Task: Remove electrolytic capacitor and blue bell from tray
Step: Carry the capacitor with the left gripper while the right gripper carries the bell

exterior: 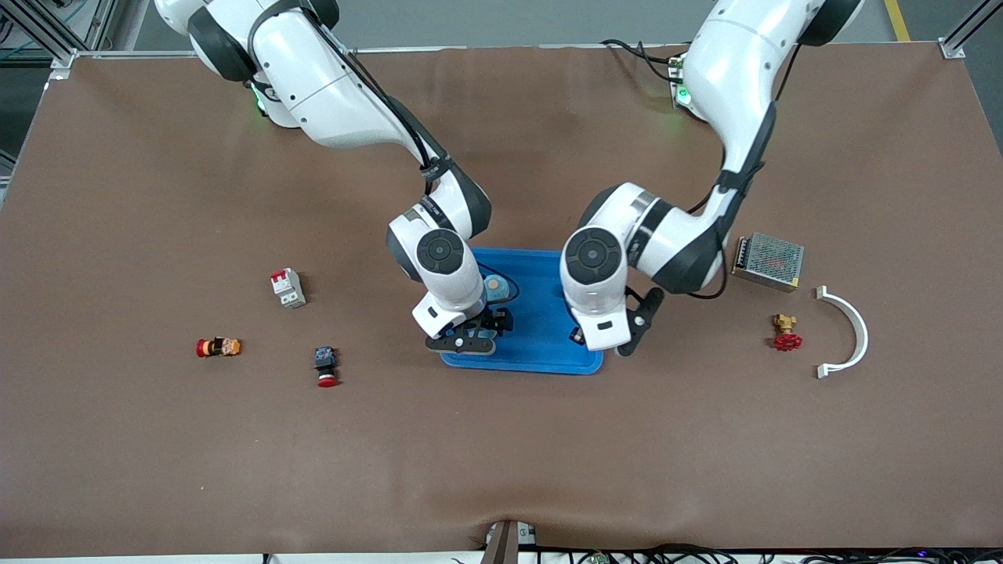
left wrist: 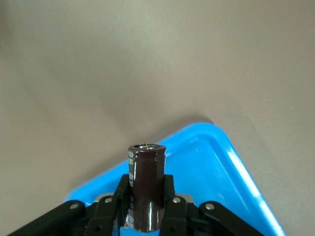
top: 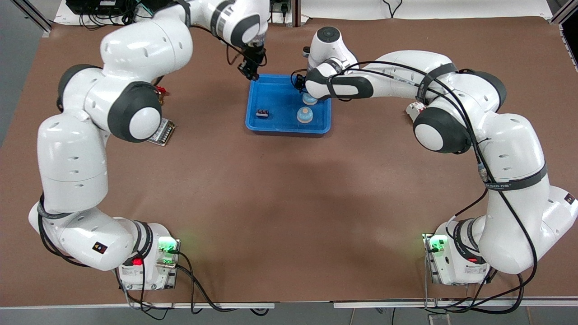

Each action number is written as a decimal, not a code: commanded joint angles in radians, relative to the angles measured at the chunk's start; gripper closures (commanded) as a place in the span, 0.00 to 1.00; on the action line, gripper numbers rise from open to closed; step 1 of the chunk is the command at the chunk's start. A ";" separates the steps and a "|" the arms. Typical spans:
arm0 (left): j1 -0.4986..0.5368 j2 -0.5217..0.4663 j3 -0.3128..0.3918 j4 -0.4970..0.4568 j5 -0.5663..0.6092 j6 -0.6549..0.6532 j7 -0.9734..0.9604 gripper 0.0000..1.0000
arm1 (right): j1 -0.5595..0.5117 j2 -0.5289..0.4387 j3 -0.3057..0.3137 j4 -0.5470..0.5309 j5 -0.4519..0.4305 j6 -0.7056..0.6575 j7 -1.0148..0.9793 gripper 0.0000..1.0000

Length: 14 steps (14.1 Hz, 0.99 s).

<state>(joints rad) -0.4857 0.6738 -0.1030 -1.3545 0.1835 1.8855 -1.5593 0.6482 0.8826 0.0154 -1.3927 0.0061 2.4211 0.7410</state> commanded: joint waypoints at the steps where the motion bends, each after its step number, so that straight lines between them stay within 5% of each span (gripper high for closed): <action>1: 0.042 -0.091 -0.001 -0.023 -0.022 -0.113 0.233 1.00 | 0.011 0.029 -0.006 0.038 -0.005 0.003 0.020 0.00; 8: 0.146 -0.229 0.002 -0.104 -0.006 -0.232 0.638 1.00 | 0.011 0.027 -0.008 0.038 -0.012 -0.004 0.012 0.00; 10: 0.195 -0.293 0.000 -0.182 -0.006 -0.195 0.746 1.00 | 0.011 0.026 -0.008 0.037 -0.012 -0.008 0.014 0.25; 14: 0.301 -0.440 -0.001 -0.406 -0.006 0.016 0.915 1.00 | 0.011 0.021 -0.008 0.038 -0.011 -0.011 0.012 0.55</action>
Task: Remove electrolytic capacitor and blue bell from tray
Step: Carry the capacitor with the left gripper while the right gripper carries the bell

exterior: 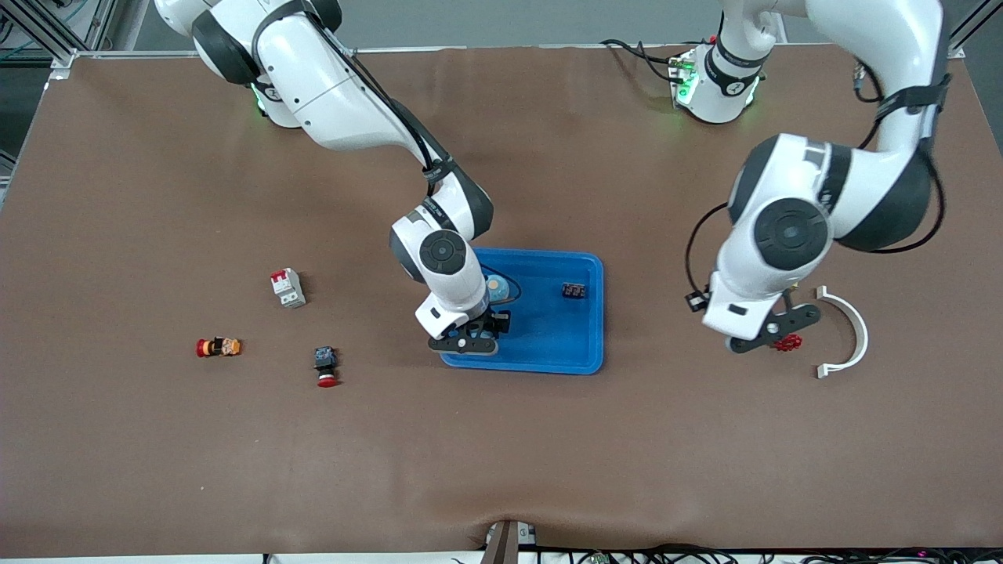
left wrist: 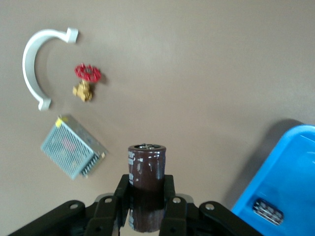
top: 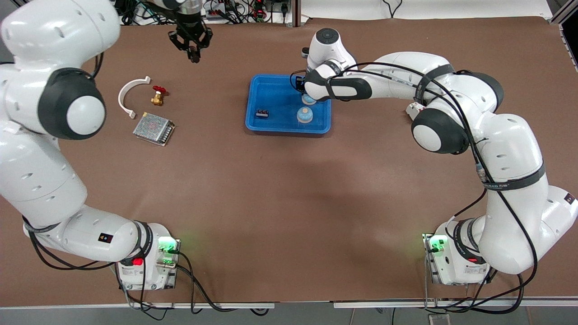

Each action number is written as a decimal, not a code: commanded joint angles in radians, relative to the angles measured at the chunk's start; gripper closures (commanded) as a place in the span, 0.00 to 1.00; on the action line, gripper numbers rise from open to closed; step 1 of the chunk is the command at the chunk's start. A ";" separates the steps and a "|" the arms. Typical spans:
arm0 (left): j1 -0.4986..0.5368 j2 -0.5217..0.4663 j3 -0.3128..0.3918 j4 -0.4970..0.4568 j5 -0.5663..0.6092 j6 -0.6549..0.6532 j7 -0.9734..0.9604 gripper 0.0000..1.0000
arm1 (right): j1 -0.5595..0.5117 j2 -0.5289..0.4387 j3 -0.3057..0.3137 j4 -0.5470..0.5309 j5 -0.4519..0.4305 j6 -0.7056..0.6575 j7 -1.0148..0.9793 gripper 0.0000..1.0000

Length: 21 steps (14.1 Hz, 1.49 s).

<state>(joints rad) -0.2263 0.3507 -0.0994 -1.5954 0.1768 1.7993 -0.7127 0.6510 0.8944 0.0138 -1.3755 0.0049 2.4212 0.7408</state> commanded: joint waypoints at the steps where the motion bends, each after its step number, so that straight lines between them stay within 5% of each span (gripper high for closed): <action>1: 0.056 -0.133 -0.005 -0.199 0.001 0.133 0.108 1.00 | 0.009 0.006 -0.006 0.021 -0.010 -0.013 0.014 0.56; 5: 0.129 -0.215 -0.006 -0.357 0.000 0.297 0.240 1.00 | 0.006 -0.034 -0.006 0.024 -0.005 -0.101 0.012 0.55; 12: 0.147 -0.226 -0.008 -0.572 0.000 0.572 0.305 1.00 | -0.063 -0.048 0.005 0.234 0.009 -0.428 -0.069 0.55; 16: 0.145 -0.236 -0.054 -0.639 0.000 0.604 0.326 1.00 | -0.151 -0.095 0.020 0.243 0.018 -0.513 -0.234 0.55; 21: 0.153 -0.378 -0.060 -0.820 0.001 0.689 0.357 1.00 | -0.267 -0.150 0.018 0.243 0.067 -0.597 -0.473 0.55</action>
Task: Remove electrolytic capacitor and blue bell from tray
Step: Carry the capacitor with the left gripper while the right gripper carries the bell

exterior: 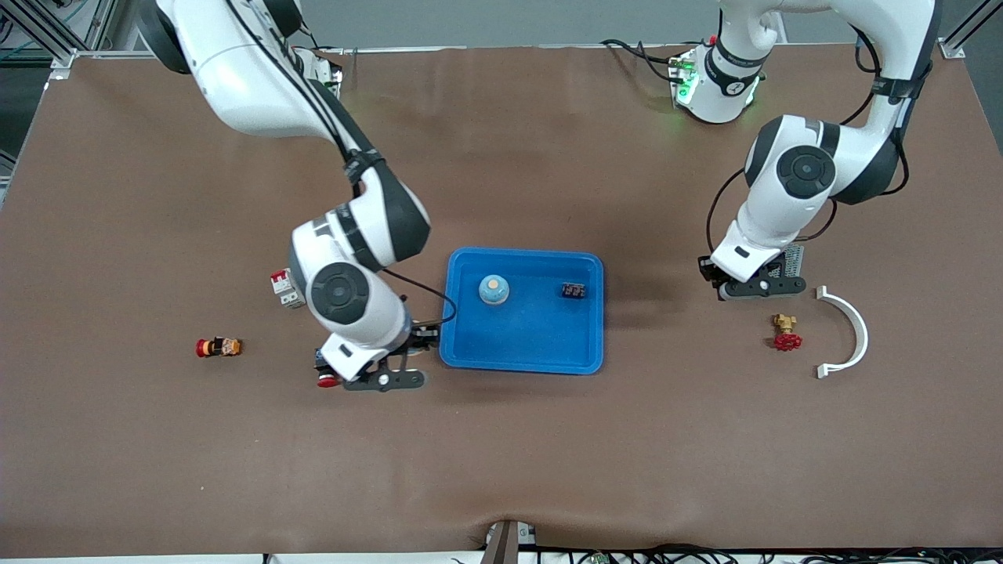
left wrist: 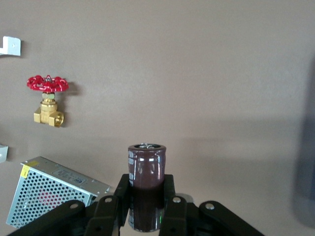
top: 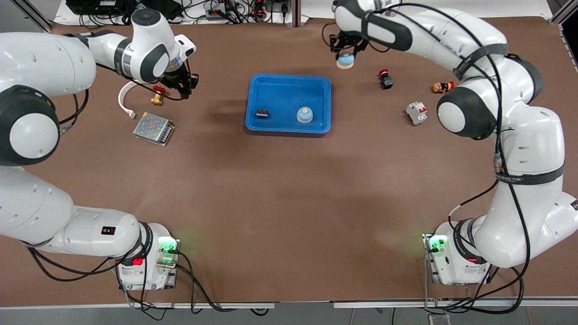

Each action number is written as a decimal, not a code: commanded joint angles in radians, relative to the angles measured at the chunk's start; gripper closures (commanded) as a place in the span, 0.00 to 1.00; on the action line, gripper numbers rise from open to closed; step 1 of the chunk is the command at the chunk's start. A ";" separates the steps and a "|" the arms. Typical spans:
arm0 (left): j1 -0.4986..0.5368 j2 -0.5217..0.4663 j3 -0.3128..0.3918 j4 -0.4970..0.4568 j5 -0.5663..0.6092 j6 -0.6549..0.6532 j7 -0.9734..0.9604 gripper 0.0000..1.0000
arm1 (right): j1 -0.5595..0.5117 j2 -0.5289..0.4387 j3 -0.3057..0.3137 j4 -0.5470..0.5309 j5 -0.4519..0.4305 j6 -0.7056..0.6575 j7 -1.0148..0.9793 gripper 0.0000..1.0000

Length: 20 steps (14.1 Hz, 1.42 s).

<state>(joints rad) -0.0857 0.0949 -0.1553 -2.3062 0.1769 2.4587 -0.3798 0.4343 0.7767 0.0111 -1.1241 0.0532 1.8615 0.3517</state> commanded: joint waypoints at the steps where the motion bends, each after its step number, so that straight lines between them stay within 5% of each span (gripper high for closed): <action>1: 0.012 -0.151 -0.004 -0.134 0.001 0.028 0.025 1.00 | -0.067 -0.048 0.020 -0.008 0.020 -0.051 -0.121 0.55; 4: 0.015 -0.181 -0.004 -0.186 0.001 0.045 0.055 1.00 | -0.120 -0.086 0.012 -0.017 0.019 -0.067 -0.254 0.55; 12: 0.104 -0.029 -0.001 -0.249 0.027 0.359 0.144 1.00 | -0.278 -0.077 0.009 -0.017 0.008 -0.090 -0.607 0.55; 16: 0.177 0.083 -0.003 -0.246 0.201 0.506 0.139 1.00 | -0.337 -0.062 0.007 -0.029 0.008 -0.078 -0.755 0.55; 20: 0.172 0.109 -0.004 -0.242 0.237 0.519 0.127 1.00 | -0.373 -0.059 0.007 -0.112 0.005 0.028 -0.899 0.55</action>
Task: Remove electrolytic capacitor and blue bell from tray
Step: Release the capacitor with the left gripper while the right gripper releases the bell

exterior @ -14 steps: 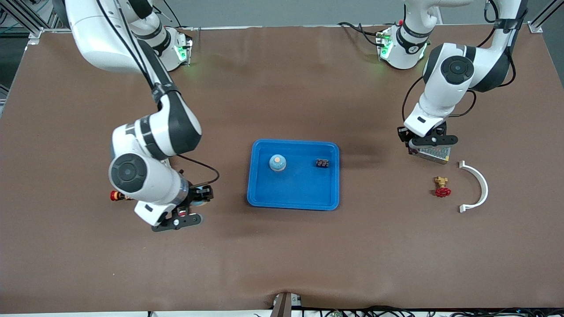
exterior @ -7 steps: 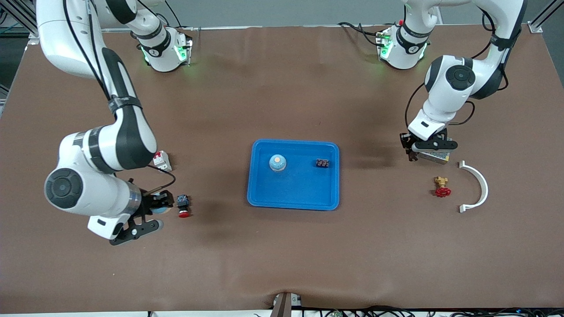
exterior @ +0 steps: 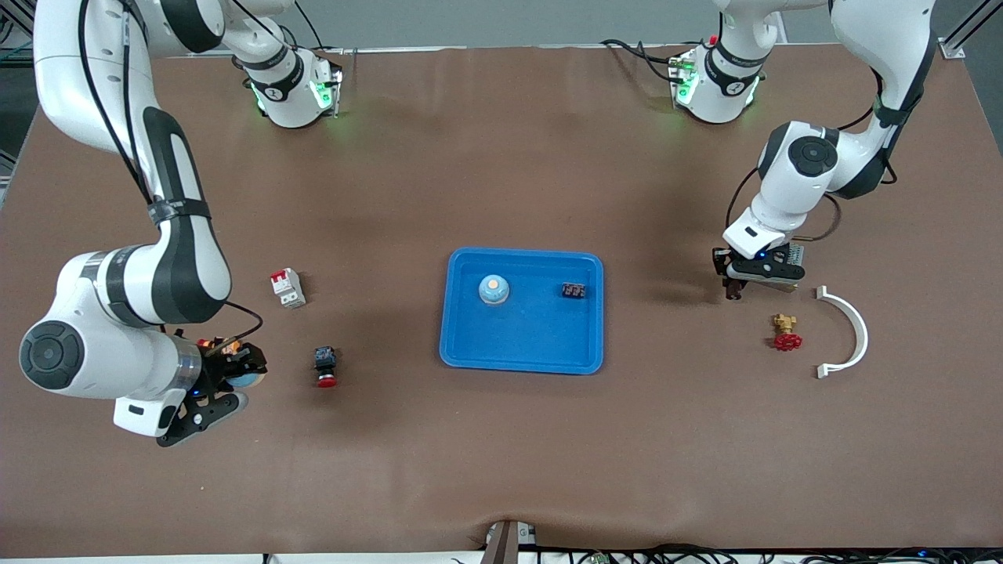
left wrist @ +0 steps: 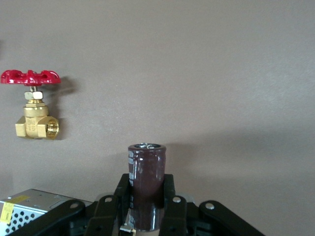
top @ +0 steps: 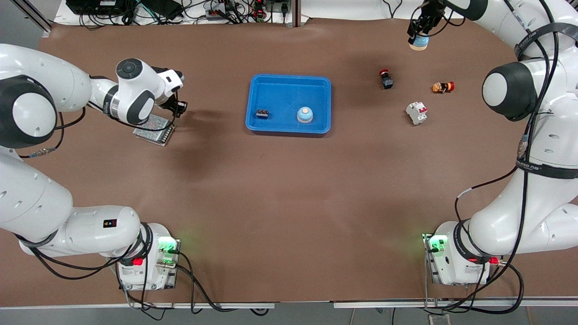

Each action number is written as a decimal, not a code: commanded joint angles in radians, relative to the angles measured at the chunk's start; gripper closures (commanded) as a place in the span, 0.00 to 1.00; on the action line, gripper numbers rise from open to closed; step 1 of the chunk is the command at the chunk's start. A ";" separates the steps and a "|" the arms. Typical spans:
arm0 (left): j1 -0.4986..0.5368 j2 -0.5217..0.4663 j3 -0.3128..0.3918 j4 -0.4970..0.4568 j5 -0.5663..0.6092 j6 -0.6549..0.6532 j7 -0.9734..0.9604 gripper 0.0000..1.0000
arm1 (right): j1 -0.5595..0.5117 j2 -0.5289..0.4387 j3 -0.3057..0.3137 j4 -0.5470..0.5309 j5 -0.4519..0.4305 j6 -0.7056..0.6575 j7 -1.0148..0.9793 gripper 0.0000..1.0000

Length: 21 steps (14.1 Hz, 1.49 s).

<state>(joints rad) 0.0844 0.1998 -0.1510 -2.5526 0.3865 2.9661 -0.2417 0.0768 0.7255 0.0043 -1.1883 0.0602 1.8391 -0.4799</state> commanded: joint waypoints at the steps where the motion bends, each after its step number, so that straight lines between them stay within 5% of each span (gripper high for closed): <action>1: 0.000 0.010 -0.009 0.005 0.029 0.011 -0.011 1.00 | -0.034 -0.008 0.014 -0.077 0.000 0.086 -0.095 0.55; 13: -0.101 0.092 -0.009 0.057 0.026 0.008 -0.177 1.00 | -0.061 0.018 0.016 -0.306 0.009 0.373 -0.229 0.54; 21: -0.098 0.112 -0.007 0.074 0.025 0.008 -0.189 1.00 | -0.063 0.072 0.017 -0.310 0.012 0.443 -0.255 0.53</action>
<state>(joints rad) -0.0197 0.3025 -0.1583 -2.4917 0.3913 2.9664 -0.4094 0.0224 0.7913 0.0136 -1.4918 0.0605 2.2621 -0.7101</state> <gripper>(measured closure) 0.696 0.361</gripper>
